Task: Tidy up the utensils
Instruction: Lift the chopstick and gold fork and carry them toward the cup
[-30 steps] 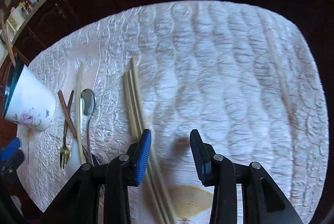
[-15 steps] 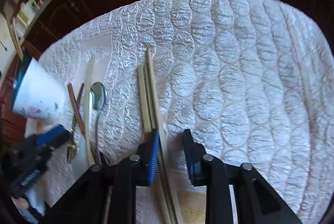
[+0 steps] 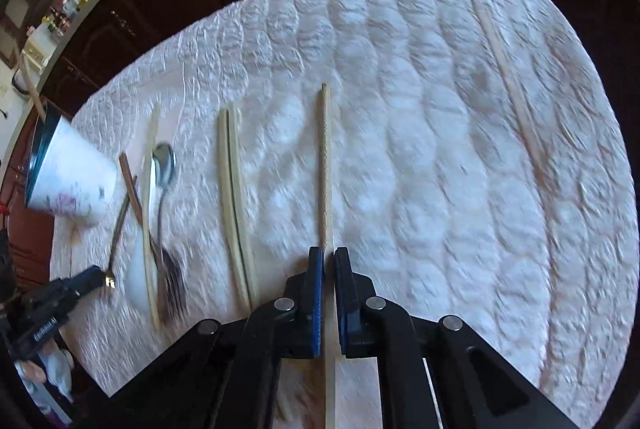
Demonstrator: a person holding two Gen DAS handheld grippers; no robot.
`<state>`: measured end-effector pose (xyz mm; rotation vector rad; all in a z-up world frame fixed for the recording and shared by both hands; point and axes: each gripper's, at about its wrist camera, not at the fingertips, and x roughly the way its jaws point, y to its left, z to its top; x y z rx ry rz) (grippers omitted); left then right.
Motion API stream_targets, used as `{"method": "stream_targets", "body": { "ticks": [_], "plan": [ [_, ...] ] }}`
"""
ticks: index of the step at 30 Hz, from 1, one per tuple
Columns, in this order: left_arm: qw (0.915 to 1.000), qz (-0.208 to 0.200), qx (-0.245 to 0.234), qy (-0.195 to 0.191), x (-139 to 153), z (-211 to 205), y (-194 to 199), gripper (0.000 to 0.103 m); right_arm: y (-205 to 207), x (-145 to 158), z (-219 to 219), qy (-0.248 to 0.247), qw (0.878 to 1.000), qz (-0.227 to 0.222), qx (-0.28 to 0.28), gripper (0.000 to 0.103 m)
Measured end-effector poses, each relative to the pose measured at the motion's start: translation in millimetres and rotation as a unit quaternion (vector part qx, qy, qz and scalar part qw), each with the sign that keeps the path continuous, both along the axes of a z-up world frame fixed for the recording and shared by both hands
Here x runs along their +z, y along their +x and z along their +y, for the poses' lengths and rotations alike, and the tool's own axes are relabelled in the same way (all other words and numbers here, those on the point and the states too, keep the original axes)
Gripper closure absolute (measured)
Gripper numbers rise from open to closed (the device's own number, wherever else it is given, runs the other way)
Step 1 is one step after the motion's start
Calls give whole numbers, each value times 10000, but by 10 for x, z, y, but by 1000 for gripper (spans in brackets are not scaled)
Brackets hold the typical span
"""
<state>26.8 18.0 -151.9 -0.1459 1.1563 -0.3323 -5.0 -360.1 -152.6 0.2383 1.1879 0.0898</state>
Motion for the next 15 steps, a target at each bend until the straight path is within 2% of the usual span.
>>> {"method": "stream_targets", "body": {
  "ticks": [5,7,8,9,11,13,15],
  "plan": [
    [9998,81,-188,10,27,-12,-236,102,-241,-15,-65,15,9995,238,227,98],
    [9998,-32,-192,81,74,-34,-262,102,-319,10,-78,-52,9993,242,281,98],
    [9996,-159,-190,134,122,-46,-255,102,-328,10,-76,-42,9993,234,279,96],
    [9994,-258,-195,158,167,-49,-250,102,-322,24,-90,-10,9994,220,258,87],
    [9988,-397,-209,217,240,-104,-170,98,-255,43,-68,10,9998,136,169,70],
    [9978,-534,-218,320,265,-172,-71,82,-173,83,-67,28,9999,75,136,70],
    [9966,-618,-178,513,231,-239,61,76,-113,110,-73,55,9999,38,97,70]
  ]
}}
